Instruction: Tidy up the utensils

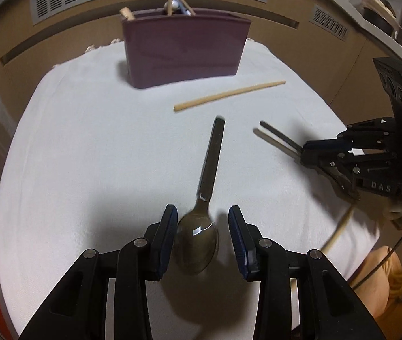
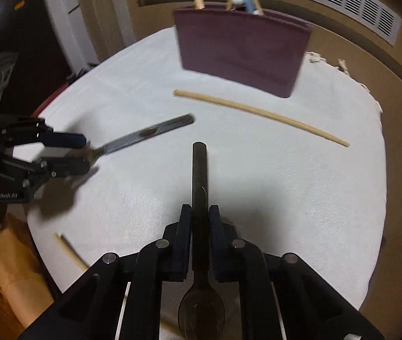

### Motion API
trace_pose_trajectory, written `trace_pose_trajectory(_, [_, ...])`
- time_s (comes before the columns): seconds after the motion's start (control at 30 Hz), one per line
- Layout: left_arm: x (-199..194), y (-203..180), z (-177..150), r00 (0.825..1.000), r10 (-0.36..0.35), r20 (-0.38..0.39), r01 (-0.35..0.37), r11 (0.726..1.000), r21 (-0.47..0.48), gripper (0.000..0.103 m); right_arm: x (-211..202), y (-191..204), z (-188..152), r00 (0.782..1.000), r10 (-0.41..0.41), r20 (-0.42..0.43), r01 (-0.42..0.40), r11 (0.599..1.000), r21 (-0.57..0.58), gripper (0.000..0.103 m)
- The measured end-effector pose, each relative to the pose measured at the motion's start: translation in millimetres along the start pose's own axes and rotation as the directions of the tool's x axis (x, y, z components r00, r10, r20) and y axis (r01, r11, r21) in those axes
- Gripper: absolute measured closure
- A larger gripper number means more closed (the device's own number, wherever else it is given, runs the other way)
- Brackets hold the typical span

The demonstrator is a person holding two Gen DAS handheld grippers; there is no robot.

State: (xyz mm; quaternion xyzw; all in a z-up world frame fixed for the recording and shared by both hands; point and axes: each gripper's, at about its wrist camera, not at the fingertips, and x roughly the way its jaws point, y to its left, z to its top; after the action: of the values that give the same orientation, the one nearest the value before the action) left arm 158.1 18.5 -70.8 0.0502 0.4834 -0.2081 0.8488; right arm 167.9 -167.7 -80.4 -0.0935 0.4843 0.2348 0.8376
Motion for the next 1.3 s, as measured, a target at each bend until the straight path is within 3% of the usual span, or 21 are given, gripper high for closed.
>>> trace_pose_trajectory(0.13, [8, -7, 26, 1.000, -0.015, 0.001, 0.015, 0.999, 0.045, 0.064, 0, -17, 4, 1.000, -0.018, 0.019, 0.016, 0.997, 0.074, 0.092])
trace_pose_trajectory(0.33, [43, -20, 56, 0.996, 0.049, -0.071, -0.039, 0.990, 0.133, 0.064, 5, -17, 0, 1.000, -0.021, 0.014, 0.020, 0.996, 0.081, 0.092])
trace_pose_trajectory(0.6, [59, -30, 61, 0.990, 0.085, -0.116, -0.065, 0.984, 0.166, 0.064, 9, -23, -6, 1.000, -0.017, 0.020, 0.015, 0.995, 0.094, 0.091])
trace_pose_trajectory(0.83, [64, -23, 68, 0.987, 0.039, -0.156, -0.017, 0.990, 0.140, 0.064, 9, -25, -6, 0.999, -0.007, 0.032, 0.003, 0.995, 0.095, 0.091])
trace_pose_trajectory(0.93, [63, -26, 67, 0.990, 0.058, -0.132, -0.037, 0.987, 0.157, 0.069, 7, -26, -5, 0.999, -0.018, 0.035, 0.014, 0.995, 0.098, 0.084])
trace_pose_trajectory(1.0, [61, -30, 64, 0.992, 0.059, -0.111, -0.040, 0.985, 0.166, 0.086, 5, -26, -5, 0.999, -0.028, 0.040, 0.024, 0.995, 0.096, 0.081])
trace_pose_trajectory(1.3, [36, -26, 45, 1.000, 0.022, -0.022, -0.020, 0.996, 0.082, 0.088, -2, -19, -2, 0.996, -0.070, 0.048, 0.067, 0.996, 0.061, 0.080])
